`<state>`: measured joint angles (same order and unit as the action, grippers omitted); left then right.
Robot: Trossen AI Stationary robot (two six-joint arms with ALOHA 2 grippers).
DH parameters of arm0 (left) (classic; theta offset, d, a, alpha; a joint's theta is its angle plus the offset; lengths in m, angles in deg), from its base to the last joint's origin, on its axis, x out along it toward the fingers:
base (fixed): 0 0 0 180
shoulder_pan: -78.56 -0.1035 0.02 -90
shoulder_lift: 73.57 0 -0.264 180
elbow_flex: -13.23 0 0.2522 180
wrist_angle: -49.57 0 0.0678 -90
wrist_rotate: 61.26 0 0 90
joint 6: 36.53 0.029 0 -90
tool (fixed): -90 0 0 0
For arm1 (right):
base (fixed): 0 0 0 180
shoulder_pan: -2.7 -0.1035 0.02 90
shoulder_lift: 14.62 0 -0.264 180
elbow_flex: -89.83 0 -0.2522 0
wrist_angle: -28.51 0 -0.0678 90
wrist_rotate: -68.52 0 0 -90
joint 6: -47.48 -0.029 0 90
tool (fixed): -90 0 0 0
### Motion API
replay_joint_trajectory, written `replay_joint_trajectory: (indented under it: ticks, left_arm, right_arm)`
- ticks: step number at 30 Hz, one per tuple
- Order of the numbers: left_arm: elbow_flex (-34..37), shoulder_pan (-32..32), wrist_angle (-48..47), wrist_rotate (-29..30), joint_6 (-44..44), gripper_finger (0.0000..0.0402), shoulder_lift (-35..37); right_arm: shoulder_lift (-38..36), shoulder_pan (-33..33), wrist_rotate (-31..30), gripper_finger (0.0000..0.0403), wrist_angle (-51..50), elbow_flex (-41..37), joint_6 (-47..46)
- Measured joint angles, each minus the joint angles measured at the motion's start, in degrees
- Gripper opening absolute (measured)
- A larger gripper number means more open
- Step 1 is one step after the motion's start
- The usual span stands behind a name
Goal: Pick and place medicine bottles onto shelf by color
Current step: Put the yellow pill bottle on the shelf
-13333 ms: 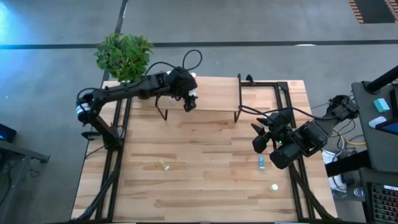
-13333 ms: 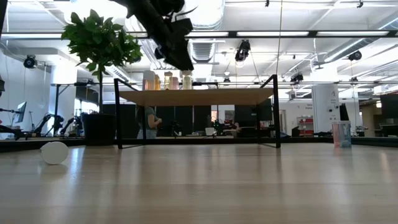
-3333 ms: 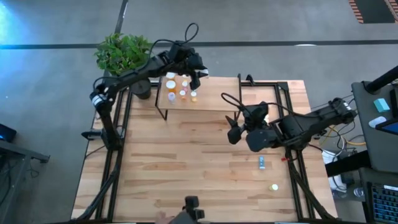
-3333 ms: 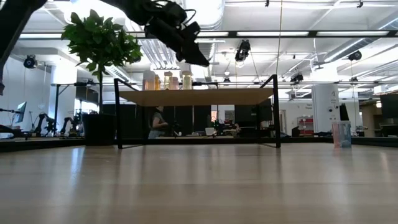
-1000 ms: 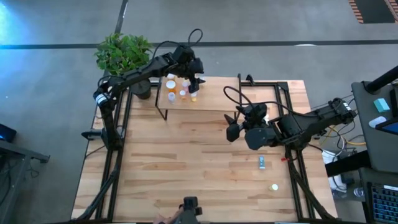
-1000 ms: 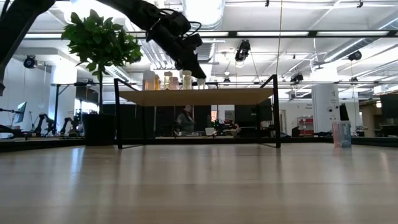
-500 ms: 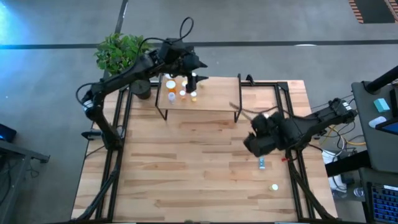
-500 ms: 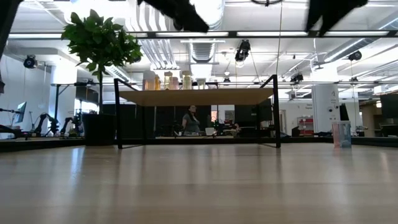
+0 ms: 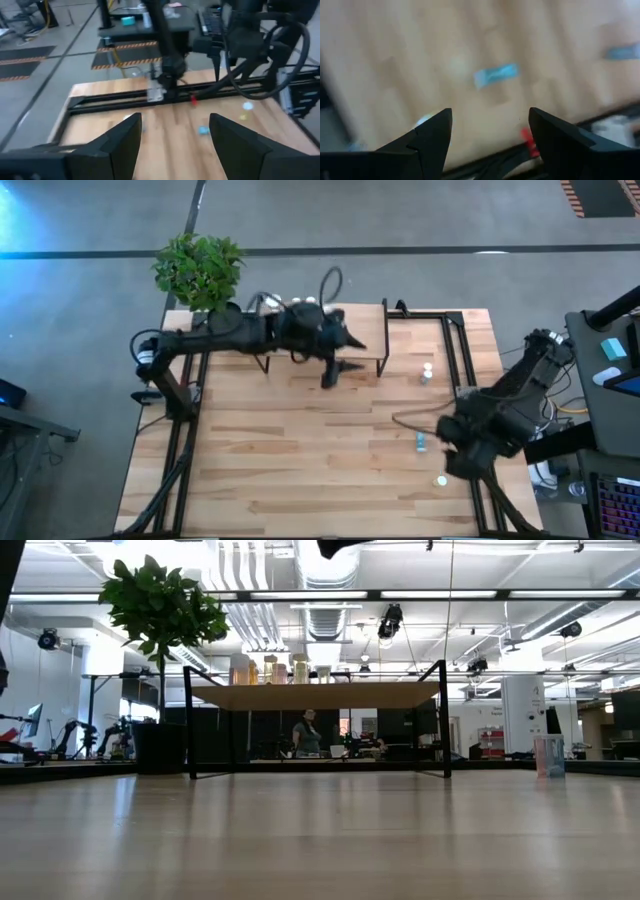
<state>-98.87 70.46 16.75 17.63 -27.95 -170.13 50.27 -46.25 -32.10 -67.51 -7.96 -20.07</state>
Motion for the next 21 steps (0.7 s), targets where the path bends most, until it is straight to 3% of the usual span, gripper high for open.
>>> replay_joint_trajectory:
  ticks: [5,10,21]
  left_arm:
    - [1.5,6.1,5.4,6.3,-1.5,0.0217,-1.7]
    - [2.2,11.2,3.4,11.7,-7.7,0.0217,-3.3]
    - [2.2,18.3,2.0,12.3,-17.9,0.0217,-7.1]
  right_arm:
    - [0.9,-8.8,4.1,0.0253,6.0,-4.3,-3.0]
    - [1.9,-17.0,0.7,0.0253,12.6,-10.2,-6.0]
    - [2.0,-19.6,-2.0,0.0253,34.8,-25.7,1.0]
